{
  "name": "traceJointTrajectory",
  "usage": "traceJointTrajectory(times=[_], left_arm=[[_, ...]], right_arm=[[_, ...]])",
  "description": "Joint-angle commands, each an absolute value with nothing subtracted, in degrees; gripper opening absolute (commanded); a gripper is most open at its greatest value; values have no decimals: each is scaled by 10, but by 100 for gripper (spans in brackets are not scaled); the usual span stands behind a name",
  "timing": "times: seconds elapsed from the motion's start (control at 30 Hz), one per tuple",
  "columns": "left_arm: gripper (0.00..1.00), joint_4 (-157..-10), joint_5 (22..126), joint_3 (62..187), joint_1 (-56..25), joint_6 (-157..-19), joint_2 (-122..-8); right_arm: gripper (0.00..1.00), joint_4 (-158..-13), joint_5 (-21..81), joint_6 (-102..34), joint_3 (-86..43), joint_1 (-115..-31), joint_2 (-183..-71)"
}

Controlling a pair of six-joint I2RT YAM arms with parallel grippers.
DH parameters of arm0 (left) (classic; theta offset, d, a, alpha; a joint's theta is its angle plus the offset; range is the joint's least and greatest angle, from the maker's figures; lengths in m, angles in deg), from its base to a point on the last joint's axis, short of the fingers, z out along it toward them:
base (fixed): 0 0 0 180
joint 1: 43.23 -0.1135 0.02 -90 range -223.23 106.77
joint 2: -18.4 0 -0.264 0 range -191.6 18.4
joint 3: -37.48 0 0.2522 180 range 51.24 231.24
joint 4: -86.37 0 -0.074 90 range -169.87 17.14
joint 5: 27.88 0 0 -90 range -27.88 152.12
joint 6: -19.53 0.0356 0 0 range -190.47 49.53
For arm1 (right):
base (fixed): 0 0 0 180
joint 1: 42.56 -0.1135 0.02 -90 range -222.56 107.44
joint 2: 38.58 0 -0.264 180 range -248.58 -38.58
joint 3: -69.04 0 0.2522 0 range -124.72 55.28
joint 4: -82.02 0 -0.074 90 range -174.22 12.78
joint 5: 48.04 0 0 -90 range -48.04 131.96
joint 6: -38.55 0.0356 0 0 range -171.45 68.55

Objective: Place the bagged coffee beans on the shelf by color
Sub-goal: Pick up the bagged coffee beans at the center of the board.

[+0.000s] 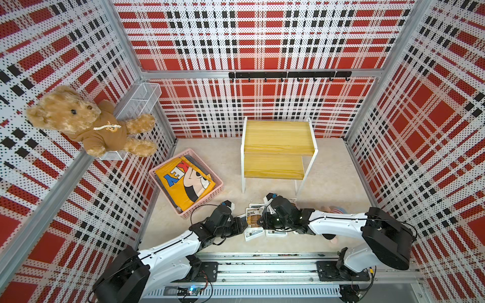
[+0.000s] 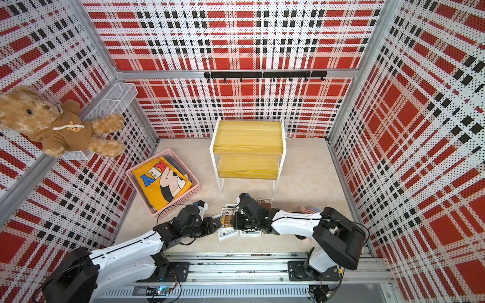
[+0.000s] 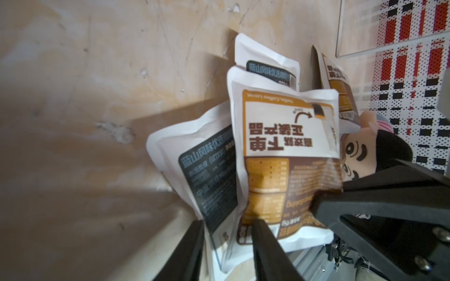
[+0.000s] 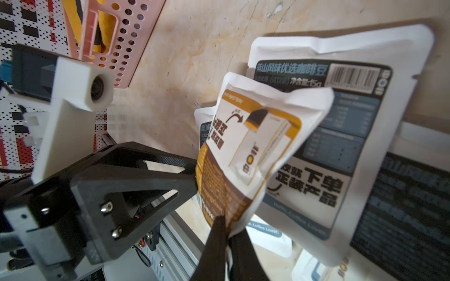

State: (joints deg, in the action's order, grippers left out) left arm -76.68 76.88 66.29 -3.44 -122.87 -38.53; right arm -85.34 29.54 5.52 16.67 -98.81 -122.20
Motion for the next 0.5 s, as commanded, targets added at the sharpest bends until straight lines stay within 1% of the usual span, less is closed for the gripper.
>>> traceJointTrajectory(times=[0.0,0.03,0.1,0.2,0.23,0.37,0.4,0.47], left_arm=[[48,-746,758,663,-46,-1227,-351],[50,-739,757,665,-52,-1226,-338],[57,-728,759,668,-71,-1229,-304],[64,-719,762,672,-97,-1239,-250],[64,-715,763,674,-106,-1242,-233],[73,-704,771,683,-135,-1255,-170],[74,-704,773,687,-138,-1257,-159],[75,-707,774,698,-139,-1256,-147]], right_arm=[[8,-812,331,45,167,-990,-1173],[7,-802,337,42,164,-990,-1162],[7,-776,353,34,160,-989,-1135],[7,-731,367,26,150,-987,-1099],[7,-714,369,22,143,-987,-1087],[6,-632,379,13,94,-988,-1019],[6,-628,379,10,73,-988,-1005],[7,-571,388,-9,17,-988,-985]])
